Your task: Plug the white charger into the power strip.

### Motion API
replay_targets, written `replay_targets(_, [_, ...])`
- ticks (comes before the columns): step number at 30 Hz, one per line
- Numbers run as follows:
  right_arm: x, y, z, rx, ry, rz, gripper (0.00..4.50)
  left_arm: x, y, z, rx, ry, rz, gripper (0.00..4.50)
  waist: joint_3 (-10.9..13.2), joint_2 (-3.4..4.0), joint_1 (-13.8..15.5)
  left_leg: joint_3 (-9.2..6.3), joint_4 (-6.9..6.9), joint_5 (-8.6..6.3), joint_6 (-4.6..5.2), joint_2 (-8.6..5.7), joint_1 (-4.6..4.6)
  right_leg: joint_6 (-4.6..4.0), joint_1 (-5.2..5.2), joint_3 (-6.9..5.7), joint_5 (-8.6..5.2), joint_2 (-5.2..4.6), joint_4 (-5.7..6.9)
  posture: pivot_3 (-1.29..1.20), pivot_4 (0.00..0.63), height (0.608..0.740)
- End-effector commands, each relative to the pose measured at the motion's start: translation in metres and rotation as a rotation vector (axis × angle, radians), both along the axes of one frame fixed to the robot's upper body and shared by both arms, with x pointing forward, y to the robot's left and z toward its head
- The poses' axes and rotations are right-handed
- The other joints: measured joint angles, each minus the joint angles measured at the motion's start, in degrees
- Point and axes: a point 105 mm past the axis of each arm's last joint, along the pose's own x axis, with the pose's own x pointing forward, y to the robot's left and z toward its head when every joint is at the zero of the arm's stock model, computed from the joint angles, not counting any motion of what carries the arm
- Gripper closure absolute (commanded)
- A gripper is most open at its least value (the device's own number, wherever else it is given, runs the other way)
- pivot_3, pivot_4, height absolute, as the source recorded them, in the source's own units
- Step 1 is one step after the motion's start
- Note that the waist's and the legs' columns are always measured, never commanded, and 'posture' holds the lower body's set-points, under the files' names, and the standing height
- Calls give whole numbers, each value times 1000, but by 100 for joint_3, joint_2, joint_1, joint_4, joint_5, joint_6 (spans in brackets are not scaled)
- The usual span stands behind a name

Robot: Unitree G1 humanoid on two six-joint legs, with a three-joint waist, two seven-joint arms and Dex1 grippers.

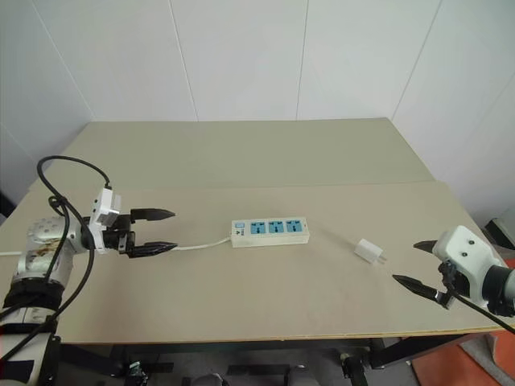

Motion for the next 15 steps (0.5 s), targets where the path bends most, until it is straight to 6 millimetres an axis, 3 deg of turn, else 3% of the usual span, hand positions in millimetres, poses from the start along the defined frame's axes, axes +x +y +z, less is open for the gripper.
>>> replay_targets(1, [0,1,10,-28,-54,7,0,3,-1,7,3,-36,-8,44,0,0,-2,0,0,0,0,0,0,0,0,0,0,0,0,0,150,740])
replay_targets(15, [-6,5,9,-23,-69,-3,0,20,-13,2,-19,-58,-15,44,-1,-1,1,0,1,0,0,-1,1,0,1,0,0,0,2,0,150,740])
